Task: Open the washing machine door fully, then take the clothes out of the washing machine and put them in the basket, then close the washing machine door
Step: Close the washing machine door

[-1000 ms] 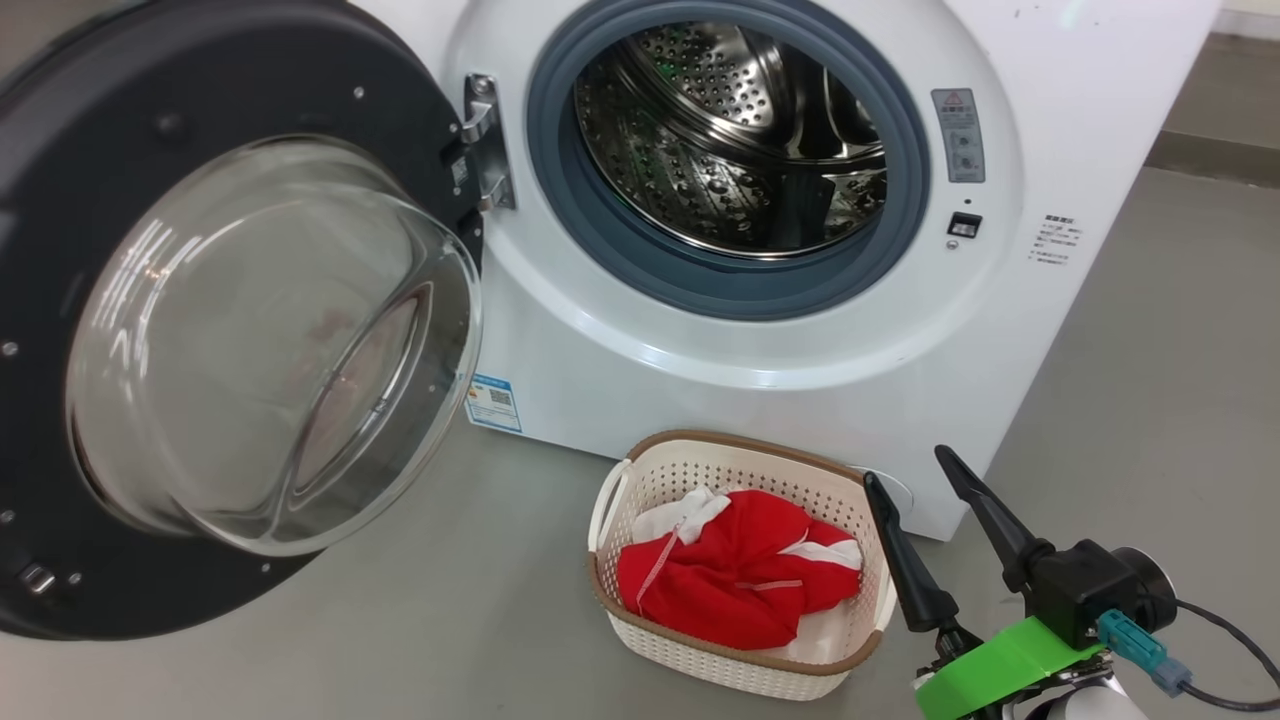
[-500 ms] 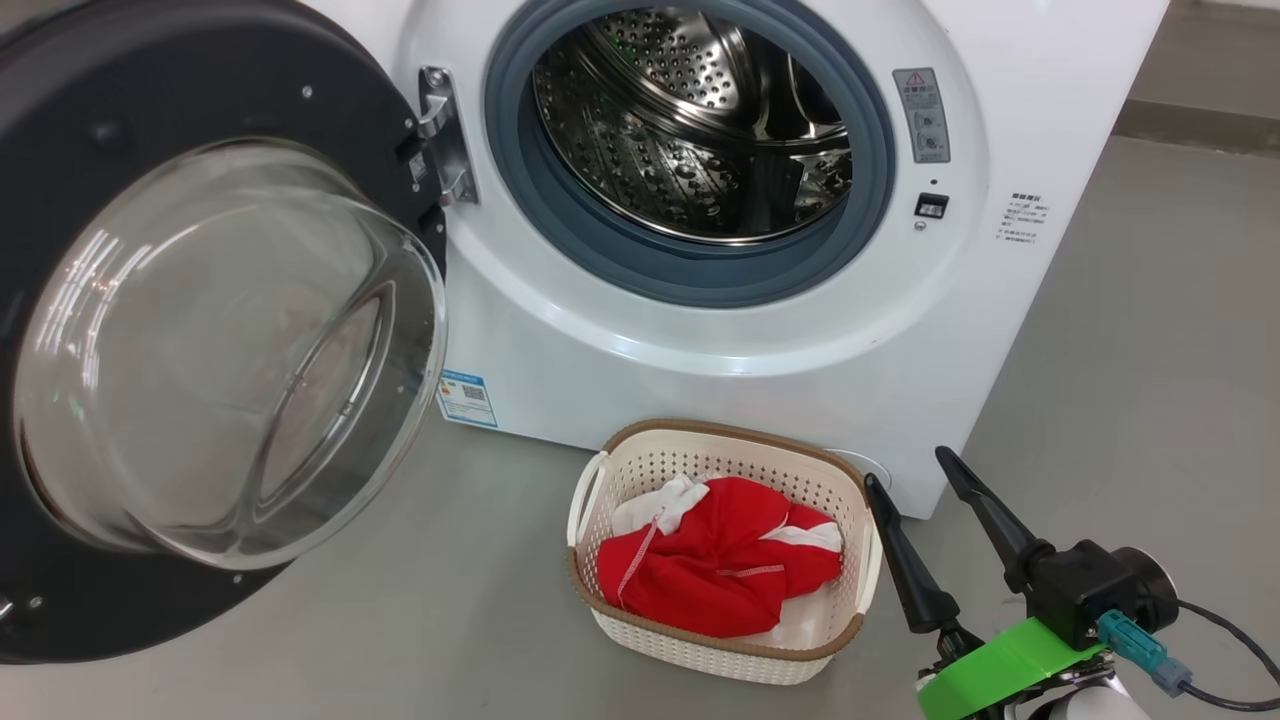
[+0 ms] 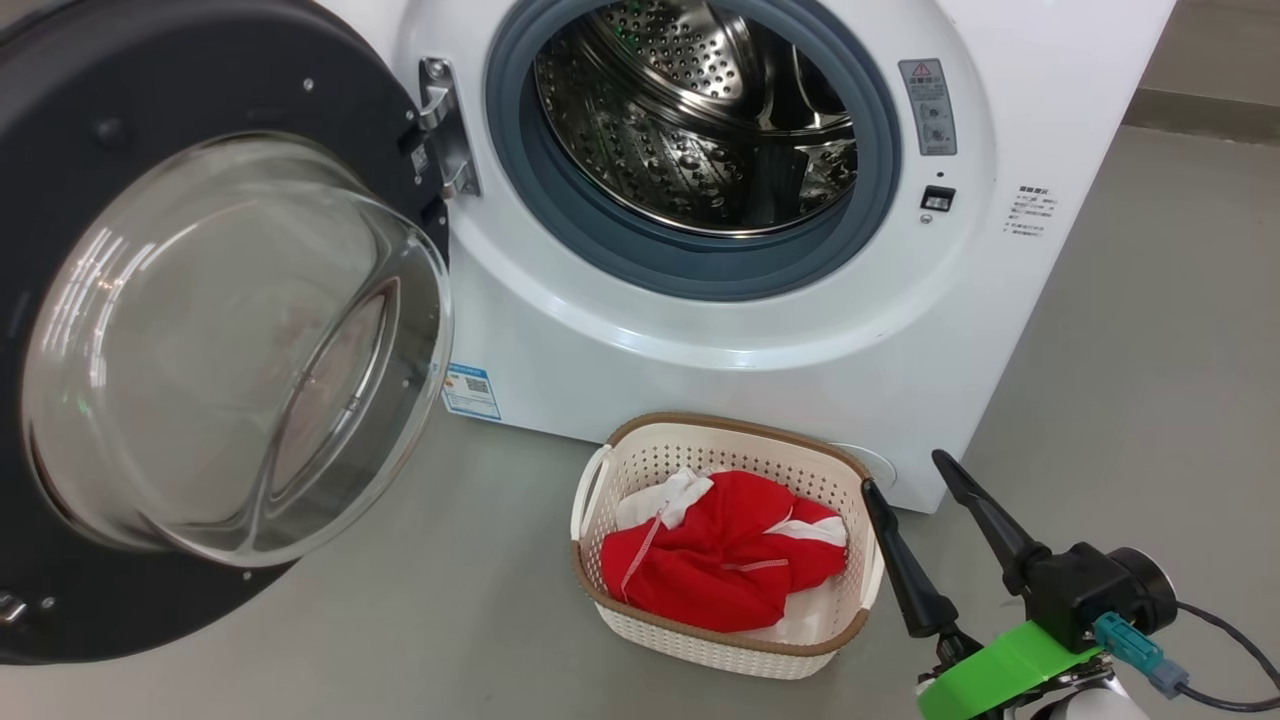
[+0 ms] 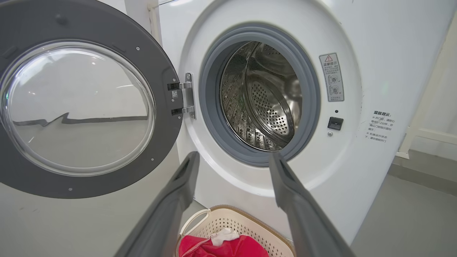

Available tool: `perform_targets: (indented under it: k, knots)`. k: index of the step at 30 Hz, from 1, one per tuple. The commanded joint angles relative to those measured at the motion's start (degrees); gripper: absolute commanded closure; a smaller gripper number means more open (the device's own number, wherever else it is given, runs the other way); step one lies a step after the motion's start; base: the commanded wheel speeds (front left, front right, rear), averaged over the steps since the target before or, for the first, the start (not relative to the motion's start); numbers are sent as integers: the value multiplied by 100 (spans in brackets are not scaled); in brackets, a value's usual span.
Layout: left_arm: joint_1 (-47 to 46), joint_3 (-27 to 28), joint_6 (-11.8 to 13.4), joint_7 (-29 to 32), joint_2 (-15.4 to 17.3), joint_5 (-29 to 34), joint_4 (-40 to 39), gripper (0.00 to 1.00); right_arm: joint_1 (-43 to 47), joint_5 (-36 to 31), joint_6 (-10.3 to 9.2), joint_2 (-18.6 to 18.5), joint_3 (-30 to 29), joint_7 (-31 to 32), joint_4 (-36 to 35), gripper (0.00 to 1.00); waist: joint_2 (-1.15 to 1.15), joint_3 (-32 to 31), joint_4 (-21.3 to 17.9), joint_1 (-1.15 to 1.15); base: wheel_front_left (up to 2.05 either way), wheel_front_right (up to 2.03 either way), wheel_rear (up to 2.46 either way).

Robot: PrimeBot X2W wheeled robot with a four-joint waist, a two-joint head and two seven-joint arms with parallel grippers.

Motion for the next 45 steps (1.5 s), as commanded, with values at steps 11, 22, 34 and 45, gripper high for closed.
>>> perform_targets:
  k: [11,22,34,45]
  knots:
    - [189,231,-475,454,-69,-678,-201,100,-78,35,35,79,139,-36,-147,0,0,-61,59,0,0,0,0]
    - [386,440,-537,953,-565,-1290,-701,100,-84,28,35,120,67,-36,-173,0,0,-28,95,0,0,0,0]
    - [1040,276,-167,1487,-1538,-1545,-2474,100,-64,54,35,165,15,-36,-169,0,0,-44,103,0,0,0,0]
    - [1713,-312,412,1716,-1782,-2081,-3789,100,-102,67,35,181,10,-36,-166,0,0,0,-60,0,0,0,0]
